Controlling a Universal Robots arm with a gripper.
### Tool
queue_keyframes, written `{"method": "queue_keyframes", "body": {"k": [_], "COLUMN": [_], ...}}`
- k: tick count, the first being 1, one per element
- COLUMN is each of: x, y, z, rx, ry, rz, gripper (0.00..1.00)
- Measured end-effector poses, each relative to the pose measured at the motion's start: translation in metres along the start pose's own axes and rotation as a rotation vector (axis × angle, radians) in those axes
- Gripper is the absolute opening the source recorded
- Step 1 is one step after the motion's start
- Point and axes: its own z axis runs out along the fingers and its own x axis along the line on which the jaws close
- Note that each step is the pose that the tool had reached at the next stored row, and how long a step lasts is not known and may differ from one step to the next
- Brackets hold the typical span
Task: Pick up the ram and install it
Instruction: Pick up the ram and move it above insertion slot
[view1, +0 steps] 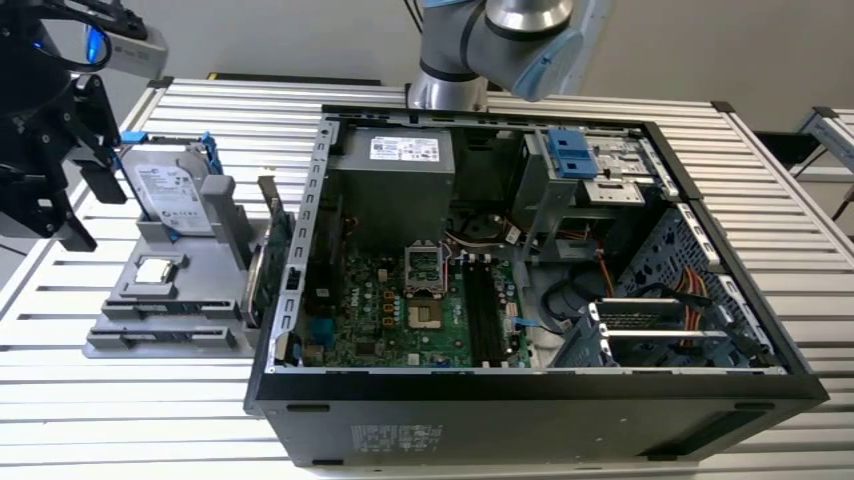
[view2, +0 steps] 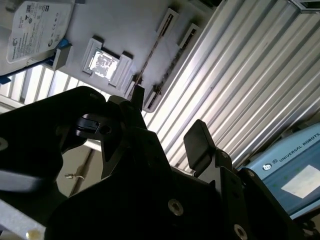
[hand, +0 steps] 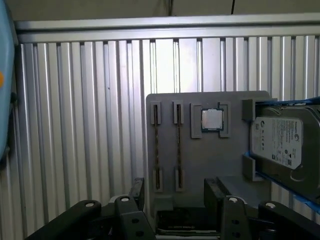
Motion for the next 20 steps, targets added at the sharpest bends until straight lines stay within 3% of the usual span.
{"method": "queue_keyframes", "body": {"k": [20], "x": [0.0000], "y": [0.0011], "z": [0.0125], "rx": [0.0014], "ry": [-0.0004], "rz": [-0.015], "gripper": [1.00]}}
